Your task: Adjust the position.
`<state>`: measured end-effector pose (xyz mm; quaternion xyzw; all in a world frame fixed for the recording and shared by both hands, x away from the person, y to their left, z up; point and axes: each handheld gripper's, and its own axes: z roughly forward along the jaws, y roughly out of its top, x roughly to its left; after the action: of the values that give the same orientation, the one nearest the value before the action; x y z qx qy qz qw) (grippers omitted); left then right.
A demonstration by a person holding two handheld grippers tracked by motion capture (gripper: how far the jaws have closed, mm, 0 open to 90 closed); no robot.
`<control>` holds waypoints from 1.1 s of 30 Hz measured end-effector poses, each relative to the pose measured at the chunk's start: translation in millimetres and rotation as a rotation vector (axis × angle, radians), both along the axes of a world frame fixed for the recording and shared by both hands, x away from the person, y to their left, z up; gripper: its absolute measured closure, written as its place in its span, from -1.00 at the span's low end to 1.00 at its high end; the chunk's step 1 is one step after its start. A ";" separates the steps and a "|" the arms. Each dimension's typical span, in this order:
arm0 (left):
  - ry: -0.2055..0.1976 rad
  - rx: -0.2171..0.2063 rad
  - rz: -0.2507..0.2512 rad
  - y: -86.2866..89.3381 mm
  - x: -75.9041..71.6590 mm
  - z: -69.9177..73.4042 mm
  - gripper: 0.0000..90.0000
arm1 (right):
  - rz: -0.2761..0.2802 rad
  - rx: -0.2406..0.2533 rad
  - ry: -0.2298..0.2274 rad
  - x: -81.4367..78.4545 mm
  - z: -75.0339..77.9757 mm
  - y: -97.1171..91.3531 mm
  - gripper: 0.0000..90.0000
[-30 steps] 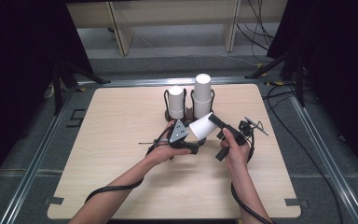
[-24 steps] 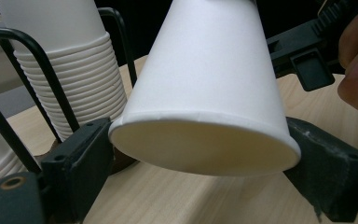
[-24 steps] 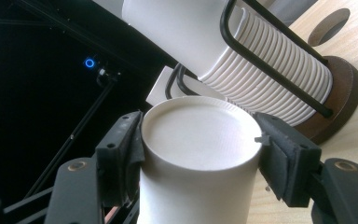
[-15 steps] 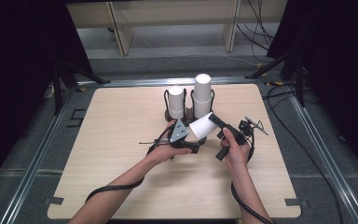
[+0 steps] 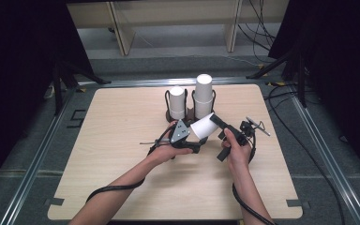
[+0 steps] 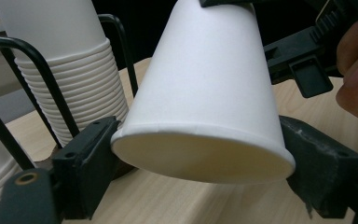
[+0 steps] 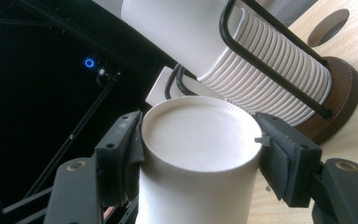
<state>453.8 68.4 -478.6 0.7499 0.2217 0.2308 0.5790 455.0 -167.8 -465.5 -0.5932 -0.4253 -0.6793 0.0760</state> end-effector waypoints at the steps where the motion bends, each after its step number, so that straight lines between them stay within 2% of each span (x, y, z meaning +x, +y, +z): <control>1: -0.002 0.001 -0.001 0.5 0.2 -0.1 -0.60 | -0.009 -0.022 -0.032 1.2 -1.5 0.3 -0.22; 12: 0.003 -0.014 0.000 4.2 0.6 1.7 -0.52 | 0.008 -0.033 -0.049 2.0 -0.2 0.7 -0.28; 13: 0.001 -0.029 -0.003 3.8 1.1 1.5 -0.51 | 0.004 -0.042 -0.060 2.6 -0.8 0.7 -0.37; 14: 0.001 -0.029 -0.003 3.8 1.1 1.5 -0.51 | 0.004 -0.042 -0.060 2.6 -0.8 0.7 -0.37; 15: 0.009 -0.016 -0.002 5.2 0.3 2.7 -0.51 | 0.008 -0.042 -0.049 2.2 0.3 1.3 -0.44; 18: 0.011 -0.013 -0.002 5.9 0.0 3.0 -0.50 | 0.014 -0.043 -0.036 1.5 1.6 2.1 -0.54; 20: 0.011 -0.011 -0.003 6.1 0.0 3.1 -0.49 | 0.008 -0.088 -0.061 2.3 1.1 1.6 -0.67; 22: 0.010 -0.009 -0.005 6.7 -0.1 3.3 -0.49 | 0.009 -0.100 -0.065 1.9 2.0 1.6 -0.66; 23: 0.011 -0.007 -0.006 7.1 -0.1 3.5 -0.49 | 0.013 -0.085 -0.058 0.9 3.3 2.7 -0.67; 25: 0.011 -0.003 -0.007 8.8 0.1 5.0 -0.48 | 0.025 -0.152 -0.095 -0.2 5.2 0.8 -0.67; 27: 0.009 -0.002 -0.006 9.3 0.0 5.4 -0.48 | 0.024 -0.138 -0.078 -1.2 6.7 2.1 -0.67; 28: 0.004 -0.013 -0.010 9.1 0.6 5.1 -0.48 | 0.026 -0.178 -0.099 -0.9 6.8 0.6 -0.67; 29: 0.010 0.004 -0.005 10.6 -0.1 6.3 -0.48 | 0.027 -0.203 -0.134 -1.0 7.1 0.0 -0.67; 30: 0.010 0.004 -0.005 10.6 -0.1 6.3 -0.48 | 0.025 -0.220 -0.150 -0.5 6.9 -0.5 -0.67; 32: 0.007 0.014 -0.005 11.7 -0.2 6.9 -0.47 | 0.026 -0.210 -0.147 -2.0 7.8 -0.3 -0.67; 33: 0.005 0.021 -0.004 12.5 -0.2 7.5 -0.47 | 0.024 -0.228 -0.162 -1.6 7.3 -1.1 -0.67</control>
<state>453.7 80.9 -471.2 0.7570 0.2192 0.2301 0.5709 453.4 -168.9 -458.1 -0.5360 -0.5115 -0.6713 -0.0183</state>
